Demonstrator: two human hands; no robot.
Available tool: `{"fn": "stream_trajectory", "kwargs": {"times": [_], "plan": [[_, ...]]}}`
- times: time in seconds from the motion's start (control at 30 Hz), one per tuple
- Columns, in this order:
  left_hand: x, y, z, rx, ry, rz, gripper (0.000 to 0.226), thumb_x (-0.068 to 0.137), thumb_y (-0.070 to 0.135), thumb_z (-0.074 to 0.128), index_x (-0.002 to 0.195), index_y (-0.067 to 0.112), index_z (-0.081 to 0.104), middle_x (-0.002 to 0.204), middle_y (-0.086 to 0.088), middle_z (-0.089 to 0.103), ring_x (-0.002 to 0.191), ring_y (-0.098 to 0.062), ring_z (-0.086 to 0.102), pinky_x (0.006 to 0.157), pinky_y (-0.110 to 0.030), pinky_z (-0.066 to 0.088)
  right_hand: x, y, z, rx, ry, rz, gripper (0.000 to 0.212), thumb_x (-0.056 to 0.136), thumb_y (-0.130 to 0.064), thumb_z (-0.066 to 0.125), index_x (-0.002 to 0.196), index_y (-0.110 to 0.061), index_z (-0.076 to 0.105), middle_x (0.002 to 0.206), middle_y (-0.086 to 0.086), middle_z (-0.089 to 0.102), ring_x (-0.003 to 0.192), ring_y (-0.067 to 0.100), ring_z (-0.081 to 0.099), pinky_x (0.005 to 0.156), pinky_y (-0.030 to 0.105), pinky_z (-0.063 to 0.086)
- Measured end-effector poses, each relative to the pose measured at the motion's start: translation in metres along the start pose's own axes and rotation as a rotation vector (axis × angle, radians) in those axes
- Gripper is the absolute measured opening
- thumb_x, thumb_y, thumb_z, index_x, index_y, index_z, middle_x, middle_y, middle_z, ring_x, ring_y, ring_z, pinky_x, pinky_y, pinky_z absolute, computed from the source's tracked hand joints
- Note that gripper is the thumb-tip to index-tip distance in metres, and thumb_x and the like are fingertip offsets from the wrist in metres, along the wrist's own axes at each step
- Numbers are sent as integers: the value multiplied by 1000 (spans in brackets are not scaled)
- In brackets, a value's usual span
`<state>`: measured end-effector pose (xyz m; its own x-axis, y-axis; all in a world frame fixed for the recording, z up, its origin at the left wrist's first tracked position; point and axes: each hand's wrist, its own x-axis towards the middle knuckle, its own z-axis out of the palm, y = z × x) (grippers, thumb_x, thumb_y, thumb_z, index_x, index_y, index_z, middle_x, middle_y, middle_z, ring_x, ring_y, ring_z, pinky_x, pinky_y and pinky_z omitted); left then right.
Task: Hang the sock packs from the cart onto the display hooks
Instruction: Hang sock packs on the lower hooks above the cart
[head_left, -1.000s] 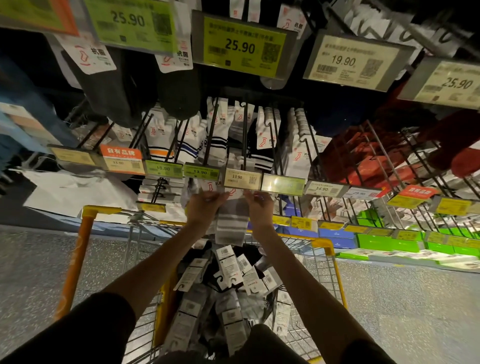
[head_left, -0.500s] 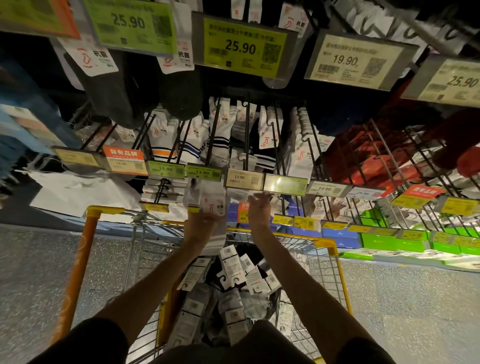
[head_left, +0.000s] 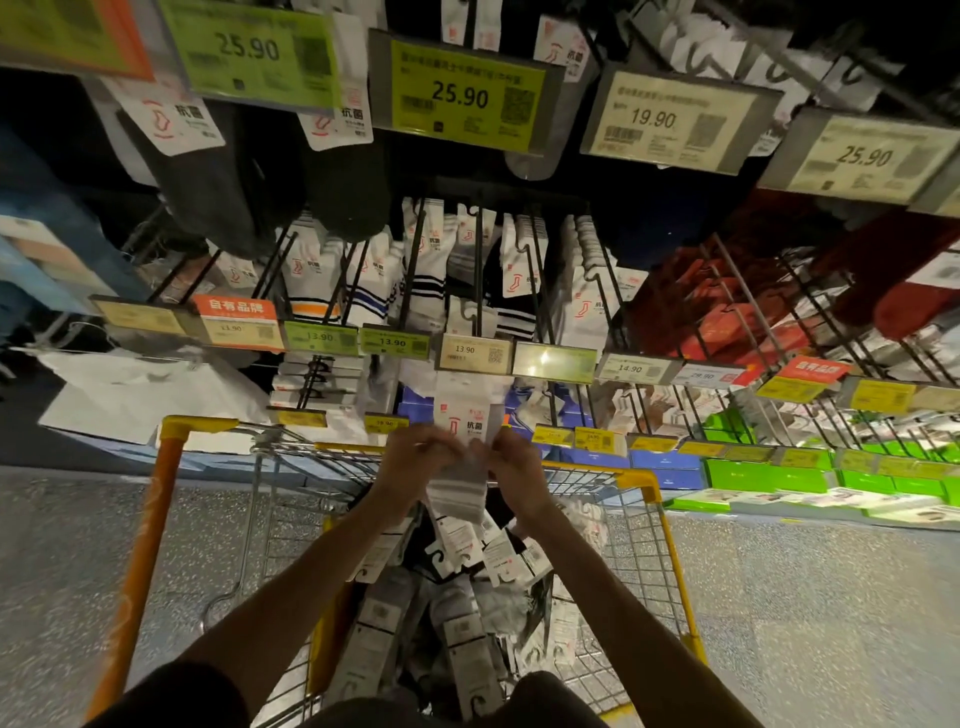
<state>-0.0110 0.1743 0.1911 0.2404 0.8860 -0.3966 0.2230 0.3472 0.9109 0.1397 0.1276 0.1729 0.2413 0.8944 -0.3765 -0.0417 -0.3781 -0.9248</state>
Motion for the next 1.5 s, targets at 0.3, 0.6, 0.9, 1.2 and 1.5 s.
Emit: {"fn": "stream_trajectory", "kwargs": {"times": [0.3, 0.6, 0.9, 1.2, 1.5], "plan": [[14, 22, 4, -163, 133, 35, 27, 74, -18, 69, 78, 10, 69, 90, 0, 72, 82, -14, 70, 69, -28, 60, 16, -21, 7, 137, 94, -24, 18, 94, -4, 59, 105, 10, 61, 91, 4, 73, 75, 11, 70, 68, 29, 59], [39, 23, 10, -29, 220, 63, 36, 75, -9, 69, 79, 27, 71, 92, 4, 73, 87, -21, 71, 75, -40, 61, 46, -25, 15, 110, 205, -11, 20, 93, -17, 64, 97, 3, 64, 93, 13, 72, 86, 28, 69, 82, 45, 57], [52, 25, 15, 32, 245, 69, 35, 74, -7, 72, 74, 28, 69, 92, 2, 72, 82, -7, 66, 74, -32, 59, 64, -22, 13, 97, 230, -39, 6, 93, -13, 64, 87, -15, 67, 90, 16, 71, 83, 31, 67, 83, 52, 55], [64, 26, 18, 112, 270, 60, 24, 80, -3, 66, 88, 20, 71, 96, 0, 70, 79, -8, 63, 66, -21, 53, 77, -23, 10, 53, 204, -21, 16, 92, -9, 62, 83, -20, 70, 86, 7, 71, 81, 20, 66, 78, 41, 55], [87, 28, 21, 255, 252, -36, 38, 93, 6, 58, 130, 8, 60, 128, -15, 64, 113, -31, 60, 85, -33, 48, 98, -19, 14, -35, 284, 34, 17, 98, -12, 49, 106, -10, 64, 105, 13, 67, 95, 23, 60, 84, 37, 49]]}}
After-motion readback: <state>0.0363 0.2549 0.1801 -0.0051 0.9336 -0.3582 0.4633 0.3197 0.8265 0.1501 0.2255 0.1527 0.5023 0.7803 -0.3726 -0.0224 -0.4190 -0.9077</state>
